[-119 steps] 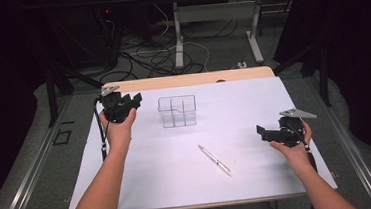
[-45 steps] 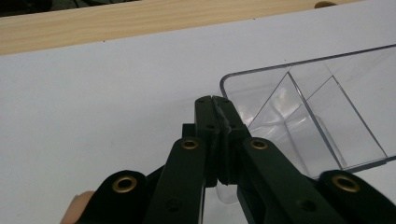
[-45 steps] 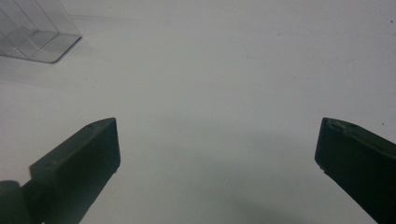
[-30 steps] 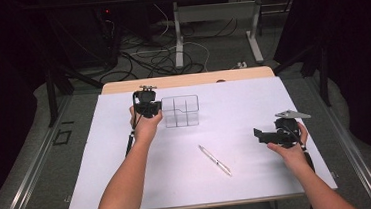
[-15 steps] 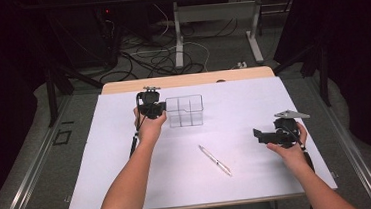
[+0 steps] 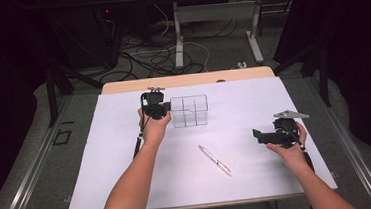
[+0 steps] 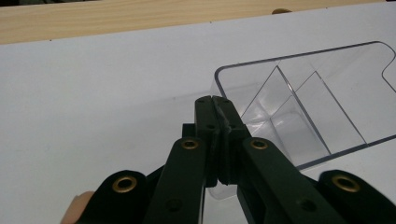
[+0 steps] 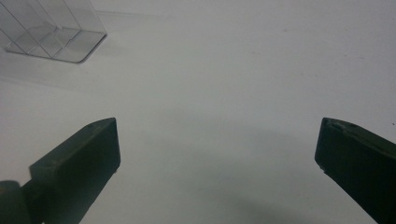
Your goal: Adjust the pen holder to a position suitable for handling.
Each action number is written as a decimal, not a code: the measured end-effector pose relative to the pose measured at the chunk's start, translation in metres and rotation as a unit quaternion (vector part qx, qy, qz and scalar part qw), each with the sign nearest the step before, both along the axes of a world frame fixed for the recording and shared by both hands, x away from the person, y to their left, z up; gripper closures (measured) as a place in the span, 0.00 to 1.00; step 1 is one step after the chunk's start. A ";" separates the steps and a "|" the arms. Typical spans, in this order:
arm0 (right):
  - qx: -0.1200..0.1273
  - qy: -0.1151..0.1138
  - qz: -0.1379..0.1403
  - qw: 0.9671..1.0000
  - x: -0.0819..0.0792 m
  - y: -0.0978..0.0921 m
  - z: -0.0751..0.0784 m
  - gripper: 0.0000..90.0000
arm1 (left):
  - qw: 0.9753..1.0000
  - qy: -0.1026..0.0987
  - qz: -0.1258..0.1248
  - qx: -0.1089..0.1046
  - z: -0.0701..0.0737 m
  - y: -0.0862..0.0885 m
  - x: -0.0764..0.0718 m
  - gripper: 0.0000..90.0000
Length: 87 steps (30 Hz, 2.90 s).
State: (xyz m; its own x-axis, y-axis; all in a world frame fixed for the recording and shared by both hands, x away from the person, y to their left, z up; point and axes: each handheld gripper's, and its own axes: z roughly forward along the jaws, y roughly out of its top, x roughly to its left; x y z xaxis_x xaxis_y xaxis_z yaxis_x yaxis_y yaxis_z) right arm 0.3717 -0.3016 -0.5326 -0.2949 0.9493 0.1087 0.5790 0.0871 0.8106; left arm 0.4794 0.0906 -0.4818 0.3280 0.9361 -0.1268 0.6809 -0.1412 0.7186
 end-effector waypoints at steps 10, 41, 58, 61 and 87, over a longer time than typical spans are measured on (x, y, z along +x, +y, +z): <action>-0.001 0.000 0.001 1.000 0.000 0.000 0.000 0.00 | 1.000 0.001 -0.003 -0.006 0.000 -0.006 0.000 1.00; -0.016 -0.004 -0.005 1.000 -0.001 0.004 0.001 0.07 | 0.997 -0.026 -0.056 -0.056 0.001 0.023 -0.037 0.72; -0.009 0.004 0.010 1.000 -0.002 0.008 0.002 0.24 | 0.993 -0.049 -0.080 -0.078 -0.003 0.053 -0.066 0.49; -0.009 -0.001 0.016 1.000 -0.003 0.011 0.003 0.27 | 0.991 -0.048 -0.085 -0.089 -0.005 0.060 -0.070 0.44; -0.023 0.023 0.063 0.997 -0.002 0.031 0.004 0.36 | 0.987 -0.093 -0.105 -0.081 -0.009 0.097 -0.107 0.00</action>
